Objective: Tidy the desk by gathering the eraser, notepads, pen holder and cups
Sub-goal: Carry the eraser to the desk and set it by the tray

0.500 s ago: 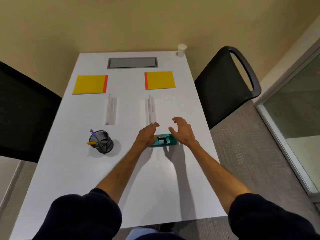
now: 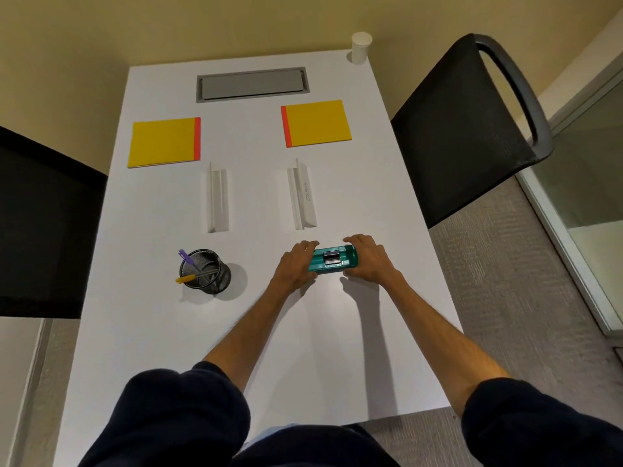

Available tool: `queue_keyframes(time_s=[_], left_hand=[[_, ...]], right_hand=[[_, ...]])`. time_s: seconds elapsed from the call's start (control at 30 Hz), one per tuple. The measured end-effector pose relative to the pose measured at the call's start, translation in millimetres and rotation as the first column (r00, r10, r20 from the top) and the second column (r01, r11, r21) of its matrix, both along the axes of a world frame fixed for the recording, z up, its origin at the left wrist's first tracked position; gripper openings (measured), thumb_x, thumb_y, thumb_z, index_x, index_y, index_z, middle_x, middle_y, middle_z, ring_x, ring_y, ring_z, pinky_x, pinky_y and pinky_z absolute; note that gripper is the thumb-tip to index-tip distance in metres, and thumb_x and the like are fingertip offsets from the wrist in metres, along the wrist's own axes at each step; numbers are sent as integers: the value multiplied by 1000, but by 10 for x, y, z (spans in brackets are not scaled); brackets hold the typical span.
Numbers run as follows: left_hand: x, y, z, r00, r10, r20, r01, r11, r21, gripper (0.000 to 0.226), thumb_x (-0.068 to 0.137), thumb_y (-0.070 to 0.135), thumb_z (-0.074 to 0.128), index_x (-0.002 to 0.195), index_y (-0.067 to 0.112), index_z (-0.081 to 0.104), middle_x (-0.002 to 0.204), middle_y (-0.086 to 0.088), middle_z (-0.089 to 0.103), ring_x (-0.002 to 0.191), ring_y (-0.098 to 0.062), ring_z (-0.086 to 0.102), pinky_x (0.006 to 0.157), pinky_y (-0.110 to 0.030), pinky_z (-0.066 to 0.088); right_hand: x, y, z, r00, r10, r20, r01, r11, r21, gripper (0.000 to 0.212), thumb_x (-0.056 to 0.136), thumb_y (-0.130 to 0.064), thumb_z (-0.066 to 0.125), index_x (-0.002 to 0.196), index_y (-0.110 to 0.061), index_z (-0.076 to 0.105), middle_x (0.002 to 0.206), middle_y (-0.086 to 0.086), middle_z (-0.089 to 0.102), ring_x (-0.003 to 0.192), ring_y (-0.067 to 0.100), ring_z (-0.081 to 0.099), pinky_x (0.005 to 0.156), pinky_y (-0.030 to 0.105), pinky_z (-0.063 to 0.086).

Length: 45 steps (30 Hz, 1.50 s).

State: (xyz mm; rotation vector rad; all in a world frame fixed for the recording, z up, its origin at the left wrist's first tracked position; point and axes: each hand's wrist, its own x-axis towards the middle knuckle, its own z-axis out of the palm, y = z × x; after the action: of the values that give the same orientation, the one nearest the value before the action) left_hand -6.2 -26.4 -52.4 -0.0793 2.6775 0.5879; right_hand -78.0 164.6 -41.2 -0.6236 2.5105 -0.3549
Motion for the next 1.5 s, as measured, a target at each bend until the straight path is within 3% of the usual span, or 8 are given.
queue_keyframes(time_s=[0.27,0.57,0.73,0.97,1.37,1.5], left_hand=[[5,12,-142,998,-55,-41,53,998,-40,54,95,30,62,143,14,40,142,-7,51,126,-21,50,103,-36,48],[-160,51,9,977,-195,-82,191,980,-55,54,92,29,64,140,15,44,137,-7,55,121,-23,53,99,-38,49],[-207,318,183,956,-246,-162,243,969,-37,66,95,28,62,151,12,32,149,-9,46,133,-24,48,109,-36,45],[-183,980,505,881,-359,-309,379,925,7,54,94,32,63,142,14,44,141,-7,55,125,-21,54,102,-31,50],[-11,2480,868,767,-528,-364,563,826,-14,55,89,27,67,139,15,47,138,-7,56,123,-20,55,100,-31,51],[118,3075,921,713,-566,-414,599,799,-60,54,90,30,64,139,16,47,137,-4,55,123,-18,53,99,-31,49]], right_hand=[[13,-24,-114,999,-17,-45,20,998,53,64,87,-27,71,144,-20,44,144,1,51,133,21,45,107,40,42],[137,172,43,987,-124,-104,126,992,11,61,88,-29,72,143,-21,46,143,0,53,132,19,45,109,39,40],[279,485,271,961,-218,-173,221,975,-3,60,88,-30,72,142,-22,47,142,0,53,131,19,45,108,39,40],[564,1191,573,885,-395,-245,386,918,-87,55,88,-25,73,138,-21,51,138,0,56,130,17,46,111,40,38],[1230,2725,819,766,-616,-183,560,780,-279,64,82,-14,78,140,-13,52,136,6,56,130,22,45,110,34,37],[1415,3348,910,745,-653,-138,591,742,-317,67,80,-12,80,140,-12,50,136,8,53,129,22,48,112,39,39]])
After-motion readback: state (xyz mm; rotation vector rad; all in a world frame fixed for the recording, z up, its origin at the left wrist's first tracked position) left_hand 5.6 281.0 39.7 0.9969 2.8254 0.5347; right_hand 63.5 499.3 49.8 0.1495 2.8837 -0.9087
